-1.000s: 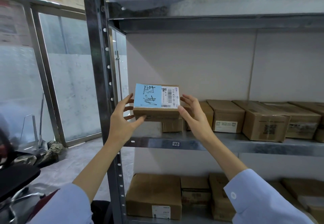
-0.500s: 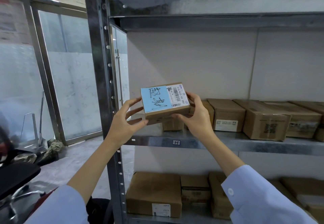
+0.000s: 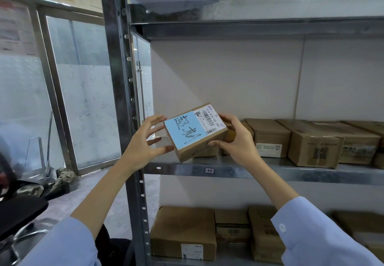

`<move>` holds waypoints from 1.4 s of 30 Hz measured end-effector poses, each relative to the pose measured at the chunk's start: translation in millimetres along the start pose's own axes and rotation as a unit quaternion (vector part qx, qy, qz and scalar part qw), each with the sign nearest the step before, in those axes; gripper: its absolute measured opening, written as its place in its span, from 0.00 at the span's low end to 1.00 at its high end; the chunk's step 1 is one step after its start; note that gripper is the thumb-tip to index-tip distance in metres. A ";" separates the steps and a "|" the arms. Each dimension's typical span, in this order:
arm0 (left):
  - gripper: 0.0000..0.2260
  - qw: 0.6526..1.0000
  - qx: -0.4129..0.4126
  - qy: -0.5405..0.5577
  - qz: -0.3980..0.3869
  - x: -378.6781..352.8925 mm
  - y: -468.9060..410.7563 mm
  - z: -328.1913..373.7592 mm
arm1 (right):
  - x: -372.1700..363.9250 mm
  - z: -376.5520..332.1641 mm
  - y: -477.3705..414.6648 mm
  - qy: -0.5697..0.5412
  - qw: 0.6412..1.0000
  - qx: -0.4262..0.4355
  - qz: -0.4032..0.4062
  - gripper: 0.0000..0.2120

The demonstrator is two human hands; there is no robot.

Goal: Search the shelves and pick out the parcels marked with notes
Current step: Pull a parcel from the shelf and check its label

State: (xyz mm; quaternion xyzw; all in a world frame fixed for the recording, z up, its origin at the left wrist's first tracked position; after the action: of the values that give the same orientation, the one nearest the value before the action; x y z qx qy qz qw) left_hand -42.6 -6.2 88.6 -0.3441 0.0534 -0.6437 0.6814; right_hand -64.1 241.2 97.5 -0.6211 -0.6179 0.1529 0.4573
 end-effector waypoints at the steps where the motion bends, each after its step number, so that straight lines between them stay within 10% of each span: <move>1: 0.35 1.000 0.000 0.001 -0.017 -2.8 2.1 1.6 | 0.2 -0.7 -0.2 -0.002 1.000 0.006 0.005 0.35; 14: 0.29 0.998 0.015 0.067 0.013 -3.7 9.2 -4.6 | 1.9 -4.6 1.6 -0.023 0.992 -0.005 0.126 0.30; 22: 0.29 0.996 -0.003 0.076 0.050 -9.1 16.8 -4.9 | -20.7 3.8 3.1 -0.035 0.998 -0.030 0.051 0.18; 42: 0.32 0.993 -0.006 0.070 0.093 -5.6 30.1 -16.0 | -62.5 -18.6 29.3 -0.159 0.984 -0.058 -0.057 0.27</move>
State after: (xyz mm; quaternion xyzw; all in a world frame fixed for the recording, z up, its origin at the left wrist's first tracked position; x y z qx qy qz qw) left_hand -26.4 -9.5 58.2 -0.2959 0.1364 -0.5996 0.7310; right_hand -43.5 182.7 61.8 -0.5780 -0.7251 0.1866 0.3244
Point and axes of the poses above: each hand's wrist, its own y-axis away from the middle knuckle, its own x-axis out of the back of the hand, z = x × y, the point moved 9 cm from there along -y, towards the middle knuckle, and after that the axes turned 6 degrees about x, right-handed, at the moved point
